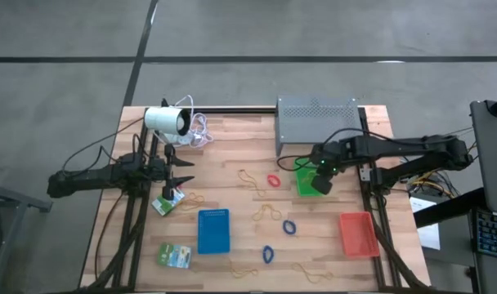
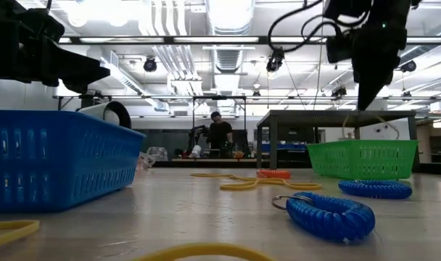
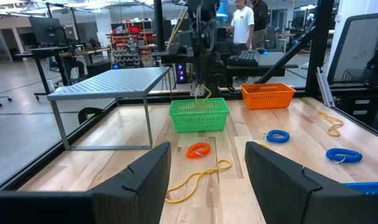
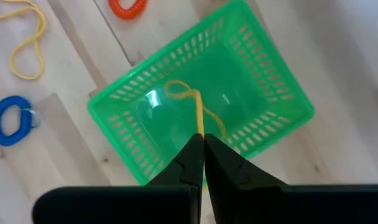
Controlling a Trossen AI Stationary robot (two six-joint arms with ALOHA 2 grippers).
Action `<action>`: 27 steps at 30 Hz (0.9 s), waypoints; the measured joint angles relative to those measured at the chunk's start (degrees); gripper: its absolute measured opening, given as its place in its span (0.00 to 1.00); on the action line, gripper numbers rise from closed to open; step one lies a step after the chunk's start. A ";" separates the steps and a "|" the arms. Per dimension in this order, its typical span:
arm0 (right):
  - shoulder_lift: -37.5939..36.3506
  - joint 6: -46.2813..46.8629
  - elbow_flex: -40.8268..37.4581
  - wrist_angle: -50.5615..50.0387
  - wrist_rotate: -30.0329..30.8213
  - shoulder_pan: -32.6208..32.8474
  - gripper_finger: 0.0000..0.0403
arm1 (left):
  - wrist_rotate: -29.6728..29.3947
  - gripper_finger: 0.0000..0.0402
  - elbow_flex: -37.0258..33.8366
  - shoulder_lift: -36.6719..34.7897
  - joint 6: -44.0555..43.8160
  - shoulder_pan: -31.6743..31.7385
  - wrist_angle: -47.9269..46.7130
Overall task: Pick & Place Office Desk Supplies
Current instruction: Put the yellow rubber band into the green bin
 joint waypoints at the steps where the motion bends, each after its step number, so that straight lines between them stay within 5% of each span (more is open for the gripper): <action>1: 0.00 0.01 -1.02 1.15 0.01 0.00 0.02 | 0.00 0.53 0.02 0.00 -0.02 0.01 0.00; 27: 2.01 -0.77 -7.87 12.36 -7.84 -0.02 0.02 | 0.02 0.53 0.00 0.00 0.00 -0.01 0.00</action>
